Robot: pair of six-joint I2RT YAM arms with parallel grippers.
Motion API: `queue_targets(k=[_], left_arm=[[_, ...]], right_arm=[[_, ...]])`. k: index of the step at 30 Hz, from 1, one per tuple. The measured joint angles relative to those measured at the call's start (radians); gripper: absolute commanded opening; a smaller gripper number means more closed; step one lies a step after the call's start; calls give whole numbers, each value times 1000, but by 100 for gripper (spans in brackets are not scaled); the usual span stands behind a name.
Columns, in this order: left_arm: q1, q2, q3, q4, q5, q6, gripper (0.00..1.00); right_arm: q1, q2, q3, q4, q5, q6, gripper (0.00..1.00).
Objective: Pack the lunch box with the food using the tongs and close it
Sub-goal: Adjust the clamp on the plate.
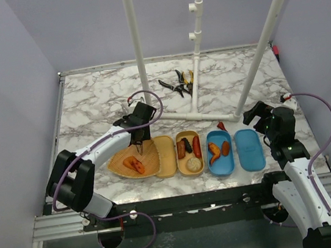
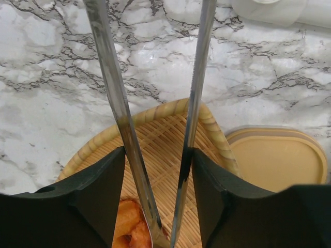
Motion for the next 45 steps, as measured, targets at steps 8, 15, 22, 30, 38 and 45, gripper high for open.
queue_targets(k=[8, 15, 22, 30, 38, 45], left_arm=[[64, -58, -73, 80, 133, -34, 62], [142, -112, -156, 152, 241, -89, 63], [178, -134, -204, 204, 306, -122, 63], [185, -134, -204, 248, 341, -128, 60], [213, -129, -212, 262, 341, -135, 57], [217, -127, -212, 273, 342, -132, 40]], right_arm=[[0, -18, 0, -1, 3, 0, 100], [0, -25, 0, -1, 7, 0, 100], [0, -25, 0, -1, 9, 0, 100], [0, -25, 0, -1, 10, 0, 100], [0, -25, 0, -2, 10, 0, 100], [0, -25, 0, -2, 10, 0, 100]])
